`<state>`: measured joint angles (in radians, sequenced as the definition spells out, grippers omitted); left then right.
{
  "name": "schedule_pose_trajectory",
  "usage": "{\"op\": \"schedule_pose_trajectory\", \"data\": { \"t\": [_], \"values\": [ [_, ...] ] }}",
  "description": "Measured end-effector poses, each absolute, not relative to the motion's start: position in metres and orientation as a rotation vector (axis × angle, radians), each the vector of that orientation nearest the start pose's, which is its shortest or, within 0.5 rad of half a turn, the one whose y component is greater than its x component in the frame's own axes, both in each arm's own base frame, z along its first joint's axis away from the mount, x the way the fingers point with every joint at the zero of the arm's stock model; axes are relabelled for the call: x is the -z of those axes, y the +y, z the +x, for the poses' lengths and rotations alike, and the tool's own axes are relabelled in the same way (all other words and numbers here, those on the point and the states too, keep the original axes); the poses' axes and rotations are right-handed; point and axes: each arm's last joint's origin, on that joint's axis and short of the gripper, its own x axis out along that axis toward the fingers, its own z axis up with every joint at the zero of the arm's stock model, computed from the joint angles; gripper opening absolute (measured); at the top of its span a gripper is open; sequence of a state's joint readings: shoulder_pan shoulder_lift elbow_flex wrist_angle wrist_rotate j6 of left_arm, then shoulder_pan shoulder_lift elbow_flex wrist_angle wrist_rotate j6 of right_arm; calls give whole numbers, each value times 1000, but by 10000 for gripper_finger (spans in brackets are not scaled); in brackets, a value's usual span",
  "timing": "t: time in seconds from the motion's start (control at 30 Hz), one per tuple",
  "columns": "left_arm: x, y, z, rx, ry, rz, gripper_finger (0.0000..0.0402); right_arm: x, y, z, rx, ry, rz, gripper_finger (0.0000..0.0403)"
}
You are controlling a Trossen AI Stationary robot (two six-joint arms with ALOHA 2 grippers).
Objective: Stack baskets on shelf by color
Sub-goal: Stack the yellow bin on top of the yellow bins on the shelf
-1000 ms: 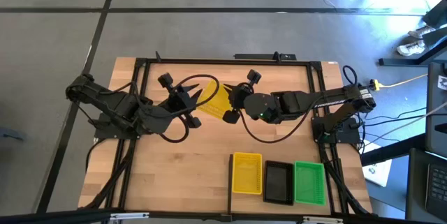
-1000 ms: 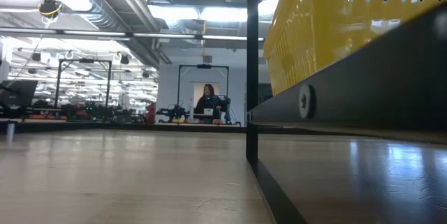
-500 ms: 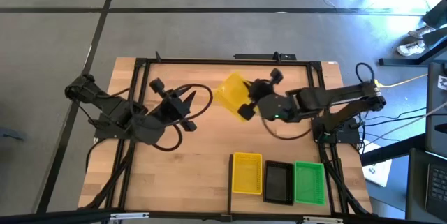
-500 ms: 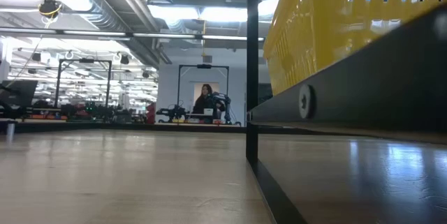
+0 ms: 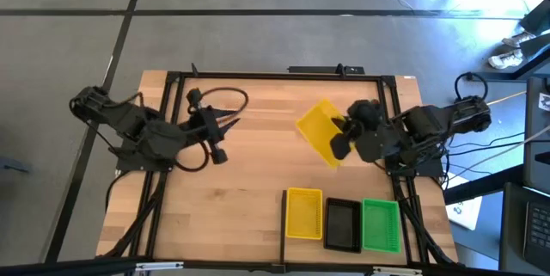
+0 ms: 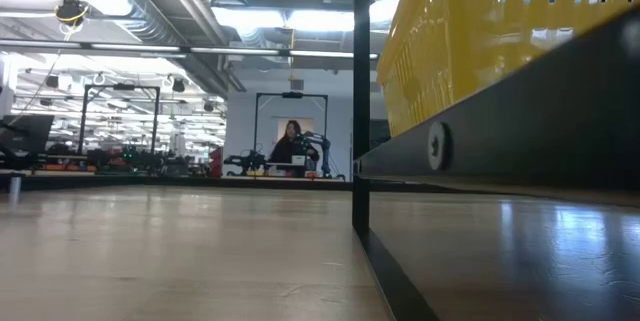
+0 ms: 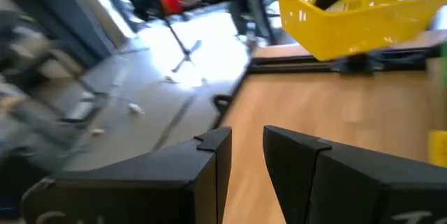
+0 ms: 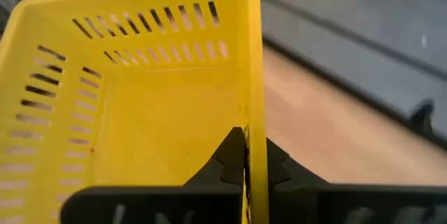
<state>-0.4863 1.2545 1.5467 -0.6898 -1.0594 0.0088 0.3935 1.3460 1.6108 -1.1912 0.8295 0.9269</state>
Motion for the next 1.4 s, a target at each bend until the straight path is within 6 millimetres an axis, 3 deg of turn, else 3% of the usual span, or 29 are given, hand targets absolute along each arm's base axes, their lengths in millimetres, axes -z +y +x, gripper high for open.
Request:
{"op": "schedule_pose_trajectory", "data": {
  "t": [0.1, 0.27, 0.43, 0.63, 0.77, 0.97, 1.17, 1.4],
  "values": [
    [-450, -74, 206, -510, 325, 218, 78, -410, 69, 210, 698, 591, 401, 0],
    [-443, -59, 201, -568, 396, 158, 78, -406, 68, 190, 670, 781, 533, 0],
    [-438, -48, 202, -599, 436, 97, 78, -403, 73, 188, 631, 895, 720, 0],
    [-435, -43, 203, -544, 502, 152, 78, -397, 83, 195, 744, 855, 917, 0],
    [-432, -43, 201, -339, 596, 229, 78, -386, 95, 205, 851, 830, 1050, 0],
    [-438, -40, 189, -57, 606, 206, 78, -365, 120, 228, 943, 851, 1164, 0],
    [-443, -36, 178, -29, 588, 255, 78, -346, 144, 246, 979, 882, 1277, 0],
    [-442, -34, 171, -13, 605, 282, 78, -325, 168, 252, 1088, 931, 1360, 0]
  ]
}}
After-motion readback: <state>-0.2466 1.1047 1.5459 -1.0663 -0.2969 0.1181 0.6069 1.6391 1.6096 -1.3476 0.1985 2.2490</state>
